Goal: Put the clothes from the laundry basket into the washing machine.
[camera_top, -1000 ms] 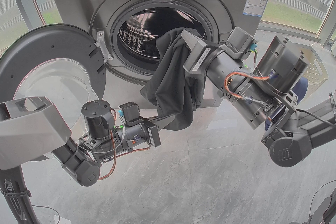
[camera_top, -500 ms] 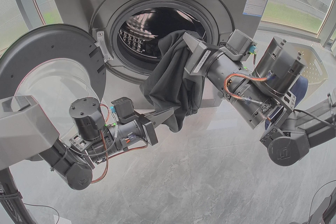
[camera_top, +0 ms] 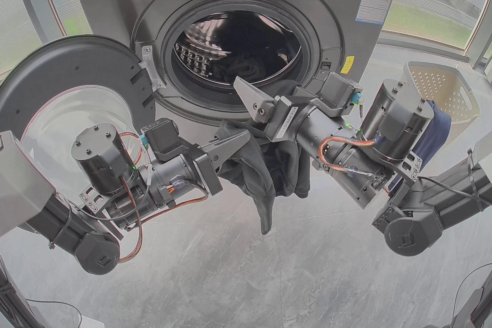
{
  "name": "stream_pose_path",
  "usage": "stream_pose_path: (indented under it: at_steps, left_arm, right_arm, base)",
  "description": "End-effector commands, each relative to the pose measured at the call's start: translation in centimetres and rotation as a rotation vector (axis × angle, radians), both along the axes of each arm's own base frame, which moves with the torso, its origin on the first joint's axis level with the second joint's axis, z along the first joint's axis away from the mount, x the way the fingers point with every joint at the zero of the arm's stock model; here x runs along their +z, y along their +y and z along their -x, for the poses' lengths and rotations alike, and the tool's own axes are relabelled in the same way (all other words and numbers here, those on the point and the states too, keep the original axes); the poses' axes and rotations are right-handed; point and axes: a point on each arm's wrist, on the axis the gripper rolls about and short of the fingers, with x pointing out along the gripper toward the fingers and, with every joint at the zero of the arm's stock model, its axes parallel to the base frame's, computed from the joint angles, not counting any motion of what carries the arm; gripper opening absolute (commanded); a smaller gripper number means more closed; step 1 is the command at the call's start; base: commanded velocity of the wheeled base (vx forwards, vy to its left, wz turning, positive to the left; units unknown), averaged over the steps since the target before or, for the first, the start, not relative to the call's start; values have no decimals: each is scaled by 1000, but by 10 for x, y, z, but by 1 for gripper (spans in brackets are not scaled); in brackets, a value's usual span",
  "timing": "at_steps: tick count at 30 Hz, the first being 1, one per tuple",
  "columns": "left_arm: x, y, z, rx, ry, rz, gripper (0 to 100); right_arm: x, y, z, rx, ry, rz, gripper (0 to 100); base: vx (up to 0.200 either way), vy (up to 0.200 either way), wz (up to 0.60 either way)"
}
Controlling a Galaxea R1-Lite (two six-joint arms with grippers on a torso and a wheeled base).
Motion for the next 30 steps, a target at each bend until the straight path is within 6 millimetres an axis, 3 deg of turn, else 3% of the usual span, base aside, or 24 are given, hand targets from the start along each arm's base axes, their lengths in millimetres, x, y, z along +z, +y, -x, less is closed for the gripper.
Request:
stream_pose_path:
  at_steps: [1,11,23,30]
  left_arm:
    - [7,0,-3,8,-24,16,0]
    - [17,-3,-13,75,-43,52,0]
    - [29,-3,-15,102,-69,77,0]
    - [30,-3,-14,100,-69,77,0]
  right_arm:
    - [-3,-5,2,-5,10,12,100]
    - [-24,-16,13,32,44,68,100]
    - [-81,-33,35,131,174,228,100]
    - [-91,-27,21,113,141,225,100]
  base:
    - [0,0,0]
    - [0,0,0]
    - [0,0,0]
    - [0,0,0]
